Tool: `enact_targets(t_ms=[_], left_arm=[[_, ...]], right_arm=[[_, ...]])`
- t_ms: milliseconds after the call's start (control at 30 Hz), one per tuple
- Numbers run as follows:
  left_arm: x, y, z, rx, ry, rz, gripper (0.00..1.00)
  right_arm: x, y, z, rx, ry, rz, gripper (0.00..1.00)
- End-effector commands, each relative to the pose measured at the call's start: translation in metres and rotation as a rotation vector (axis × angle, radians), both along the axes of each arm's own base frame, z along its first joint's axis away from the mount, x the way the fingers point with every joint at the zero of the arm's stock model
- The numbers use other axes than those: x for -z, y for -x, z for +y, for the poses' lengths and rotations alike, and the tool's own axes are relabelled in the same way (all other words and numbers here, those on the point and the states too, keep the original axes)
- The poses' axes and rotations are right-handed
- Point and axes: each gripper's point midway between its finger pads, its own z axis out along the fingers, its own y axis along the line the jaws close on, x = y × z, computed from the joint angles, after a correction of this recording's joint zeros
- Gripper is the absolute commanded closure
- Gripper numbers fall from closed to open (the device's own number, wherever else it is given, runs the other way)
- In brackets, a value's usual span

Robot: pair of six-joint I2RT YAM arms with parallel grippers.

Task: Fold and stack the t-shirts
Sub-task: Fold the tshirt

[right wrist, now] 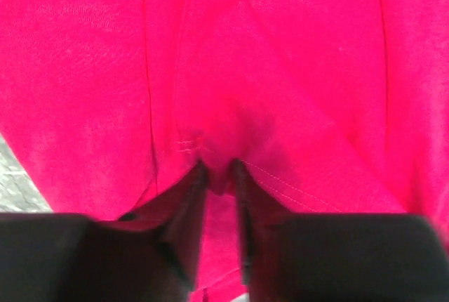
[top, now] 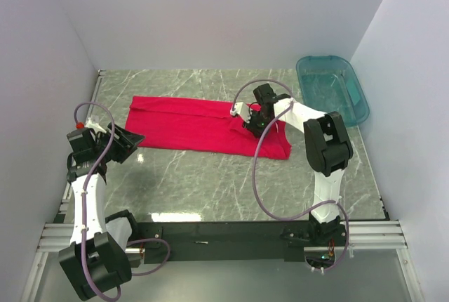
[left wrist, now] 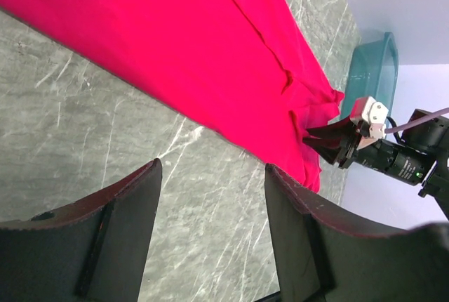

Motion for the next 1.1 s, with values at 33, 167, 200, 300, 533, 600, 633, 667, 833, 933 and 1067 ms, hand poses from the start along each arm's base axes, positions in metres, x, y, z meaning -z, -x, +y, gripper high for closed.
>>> enact_targets(t_ms=[33, 167, 200, 300, 533, 600, 633, 667, 833, 933, 1067], left_arm=[[-0.007, -0.003, -0.002, 0.025, -0.009, -0.045, 0.35], [-0.007, -0.003, -0.003, 0.030, -0.008, -0.048, 0.35], [-0.006, -0.003, -0.003, 0.030, -0.008, -0.046, 0.35], [-0.007, -0.003, -0.003, 0.029, -0.006, -0.046, 0.35], [-0.006, -0.004, -0.003, 0.036, -0.004, -0.042, 0.35], [-0.005, -0.004, -0.003, 0.038, -0.004, -0.038, 0.35], [-0.005, -0.004, -0.004, 0.040, -0.003, -0.039, 0.35], [-0.004, -0.003, -0.004, 0.043, 0.000, -0.037, 0.35], [-0.004, -0.004, -0.005, 0.046, 0.006, -0.044, 0.35], [0.000, -0.005, -0.006, 0.046, 0.020, -0.036, 0.35], [0.019, -0.007, 0.011, -0.064, 0.007, 0.073, 0.35]], right_arm=[[-0.019, -0.012, 0.007, -0.002, -0.017, -0.046, 0.79], [-0.037, -0.020, 0.011, 0.001, -0.036, -0.079, 0.92], [-0.040, -0.022, 0.012, 0.002, -0.035, -0.081, 0.93], [-0.050, -0.030, 0.015, 0.003, -0.037, -0.095, 0.95], [-0.071, -0.093, 0.044, 0.164, -0.028, -0.290, 0.72], [-0.080, -0.129, 0.039, 0.318, 0.029, -0.456, 0.40], [-0.088, -0.136, 0.046, 0.383, 0.008, -0.502, 0.36], [-0.093, -0.143, 0.046, 0.434, 0.005, -0.544, 0.29], [-0.111, -0.139, 0.033, 0.513, -0.062, -0.575, 0.28], [-0.118, -0.117, 0.030, 0.450, -0.143, -0.455, 0.28], [-0.129, -0.016, 0.059, 0.040, -0.393, -0.029, 0.37]])
